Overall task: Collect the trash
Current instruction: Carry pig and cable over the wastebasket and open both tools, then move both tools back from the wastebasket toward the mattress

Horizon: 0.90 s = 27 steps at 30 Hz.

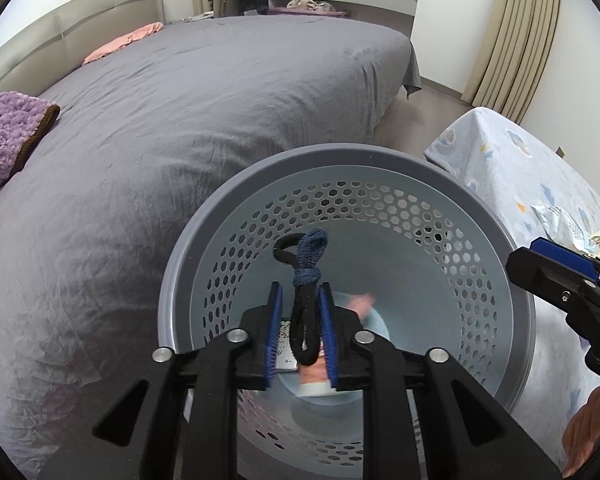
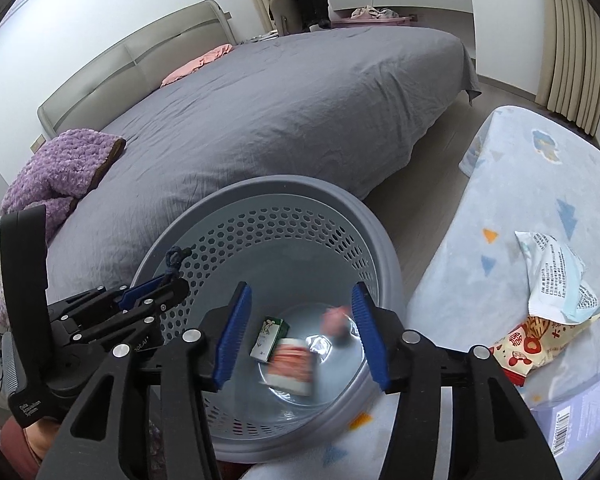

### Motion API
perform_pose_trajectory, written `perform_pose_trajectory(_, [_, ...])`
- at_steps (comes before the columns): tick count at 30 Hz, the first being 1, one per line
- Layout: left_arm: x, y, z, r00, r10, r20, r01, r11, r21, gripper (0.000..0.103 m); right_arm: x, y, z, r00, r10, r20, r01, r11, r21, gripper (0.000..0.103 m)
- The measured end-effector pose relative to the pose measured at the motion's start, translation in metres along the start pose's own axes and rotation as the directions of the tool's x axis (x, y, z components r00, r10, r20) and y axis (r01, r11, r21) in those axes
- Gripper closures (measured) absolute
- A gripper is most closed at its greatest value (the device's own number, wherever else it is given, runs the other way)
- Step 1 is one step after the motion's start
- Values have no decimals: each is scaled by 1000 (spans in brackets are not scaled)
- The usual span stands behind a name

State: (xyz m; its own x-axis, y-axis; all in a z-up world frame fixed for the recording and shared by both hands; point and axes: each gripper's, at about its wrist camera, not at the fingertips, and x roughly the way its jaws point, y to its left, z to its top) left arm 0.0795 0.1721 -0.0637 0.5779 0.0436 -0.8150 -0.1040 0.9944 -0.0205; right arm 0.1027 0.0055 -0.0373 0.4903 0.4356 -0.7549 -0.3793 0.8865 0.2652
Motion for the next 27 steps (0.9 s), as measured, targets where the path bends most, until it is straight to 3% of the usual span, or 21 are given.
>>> perform_pose_trajectory(6, [-1,2,-1,1000,9,0,-9,1000,-3,67,-2,0,-1,1000,-3,1,3,1000,-3,53])
perform_pose_trajectory(10, [-6,3,-2,999,21,24,-21,1000,-7,42,-4,1,-2,1000,-6,3,6,1000,-2,53])
perform_pose_trajectory(15, [-11,5,-2,999,24,35,-24,1000,-9,38,-6,2,-3,1000,-10,4,10,1000,-3,52])
perform_pose_trajectory(20, [-14,7,-2,999,29,46,-28,999,-19,27,-10,2,-4,1000,-17,10,17,1000,-1,51])
perform_pose_trajectory(27, [-8,8,-3,998,-66,-21,65,997,-39,18,-17,2,-6,999,-29,14,29,1000,0,51])
